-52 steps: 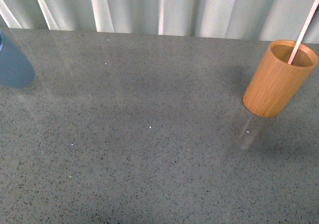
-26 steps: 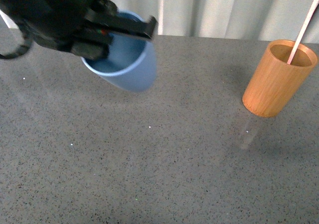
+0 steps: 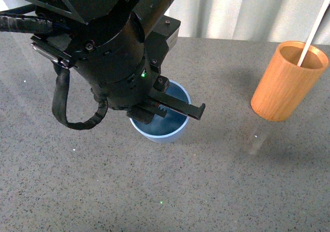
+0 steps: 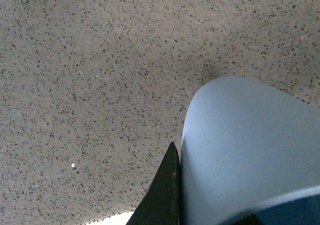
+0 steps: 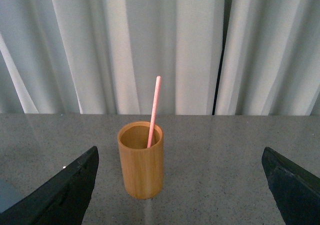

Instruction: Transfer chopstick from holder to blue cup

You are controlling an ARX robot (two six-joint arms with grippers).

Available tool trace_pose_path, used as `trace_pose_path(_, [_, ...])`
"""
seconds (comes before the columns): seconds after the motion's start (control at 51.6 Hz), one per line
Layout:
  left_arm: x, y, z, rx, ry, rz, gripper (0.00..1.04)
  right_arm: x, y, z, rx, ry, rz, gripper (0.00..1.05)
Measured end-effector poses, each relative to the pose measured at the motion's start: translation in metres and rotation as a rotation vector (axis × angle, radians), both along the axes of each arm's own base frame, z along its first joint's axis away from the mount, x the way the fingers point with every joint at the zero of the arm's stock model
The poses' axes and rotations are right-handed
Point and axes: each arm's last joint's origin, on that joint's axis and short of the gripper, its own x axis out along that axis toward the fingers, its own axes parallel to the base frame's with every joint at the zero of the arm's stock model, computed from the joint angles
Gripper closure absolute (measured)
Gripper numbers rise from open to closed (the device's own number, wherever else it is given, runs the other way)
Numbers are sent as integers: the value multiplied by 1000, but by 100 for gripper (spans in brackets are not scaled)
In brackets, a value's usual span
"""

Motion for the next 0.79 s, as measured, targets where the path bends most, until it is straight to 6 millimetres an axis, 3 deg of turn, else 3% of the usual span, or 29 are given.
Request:
trace_pose_path(0.6, [8,2,-11,54,8,4,101,0,0,0,0,0,0,10])
trace_pose_path(0.794, [6,1,-12,61,23,0,67,0,0,0,0,0,0,10])
